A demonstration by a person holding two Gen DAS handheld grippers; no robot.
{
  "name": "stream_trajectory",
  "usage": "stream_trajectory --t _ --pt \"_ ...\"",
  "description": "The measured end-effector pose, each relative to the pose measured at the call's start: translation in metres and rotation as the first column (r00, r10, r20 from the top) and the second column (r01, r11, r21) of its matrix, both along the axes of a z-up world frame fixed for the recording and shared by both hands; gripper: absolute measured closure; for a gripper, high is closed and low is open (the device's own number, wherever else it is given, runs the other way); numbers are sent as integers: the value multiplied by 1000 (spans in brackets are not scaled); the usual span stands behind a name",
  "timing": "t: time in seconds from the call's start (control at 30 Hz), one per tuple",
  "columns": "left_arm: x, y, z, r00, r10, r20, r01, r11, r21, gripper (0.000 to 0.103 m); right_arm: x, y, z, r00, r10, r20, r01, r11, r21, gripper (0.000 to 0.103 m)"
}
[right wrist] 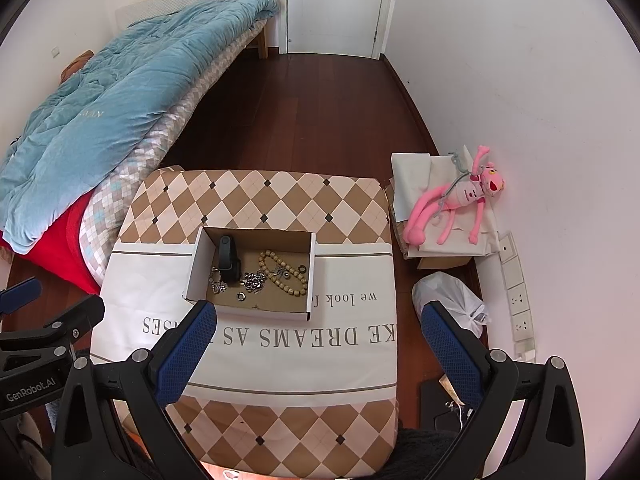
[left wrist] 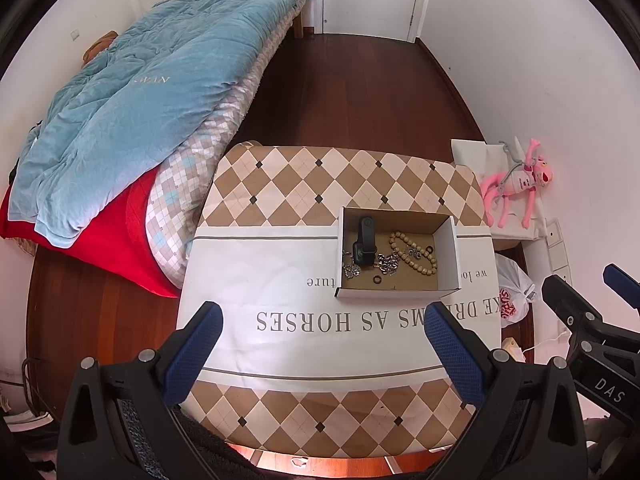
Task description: Organize jewelry
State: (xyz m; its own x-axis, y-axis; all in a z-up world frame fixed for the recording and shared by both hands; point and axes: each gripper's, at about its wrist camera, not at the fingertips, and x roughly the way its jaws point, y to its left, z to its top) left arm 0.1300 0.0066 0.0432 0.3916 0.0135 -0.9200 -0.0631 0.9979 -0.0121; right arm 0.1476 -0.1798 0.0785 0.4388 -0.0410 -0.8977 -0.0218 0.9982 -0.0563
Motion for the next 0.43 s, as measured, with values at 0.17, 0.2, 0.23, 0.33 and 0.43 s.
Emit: stream_trajectory --t 0.17,0.2,0.23,0.33,0.43 --pt "0 0 0 1000 -1 0 1 1000 -3 0 0 0 0 1000 -1 0 1 1000 0 0" --pt "0 0 0 1000 0 -1 0 1000 -3 0 0 0 0 1000 0 0 0 1000 0 0" --pt "0 1 0 1000 -1 0 1 1000 0 0 0 0 0 1000 0 0 0 1000 0 0" --pt "-1 1 0 1000 -4 5 4 1000 -3 0 0 0 0 1000 2 -3 -2 1000 0 0" --pt "-3 0 2 1000 -6 15 6 1000 -5 0 -2 0 0 1000 2 -3 -2 1000 -2 0"
